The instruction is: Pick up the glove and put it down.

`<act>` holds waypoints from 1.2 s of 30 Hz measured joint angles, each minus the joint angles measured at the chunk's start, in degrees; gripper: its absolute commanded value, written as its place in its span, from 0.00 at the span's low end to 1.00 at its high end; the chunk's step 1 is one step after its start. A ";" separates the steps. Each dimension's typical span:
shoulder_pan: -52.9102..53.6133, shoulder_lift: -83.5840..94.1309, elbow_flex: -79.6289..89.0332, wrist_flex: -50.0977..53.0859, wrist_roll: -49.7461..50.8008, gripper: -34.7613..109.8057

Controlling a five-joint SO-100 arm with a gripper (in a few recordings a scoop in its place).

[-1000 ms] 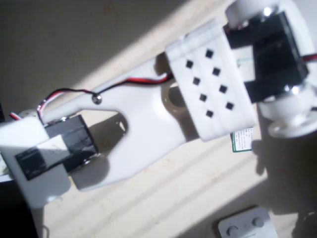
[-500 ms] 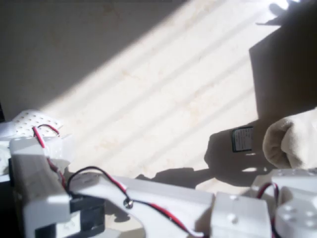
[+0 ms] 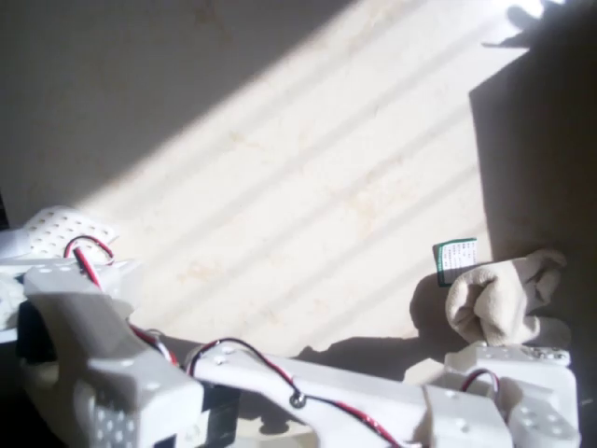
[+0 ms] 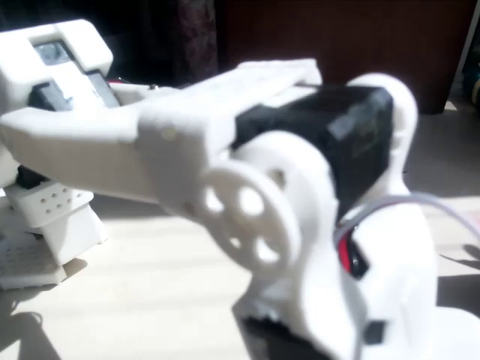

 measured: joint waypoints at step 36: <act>0.09 -1.14 -0.88 2.81 0.00 0.46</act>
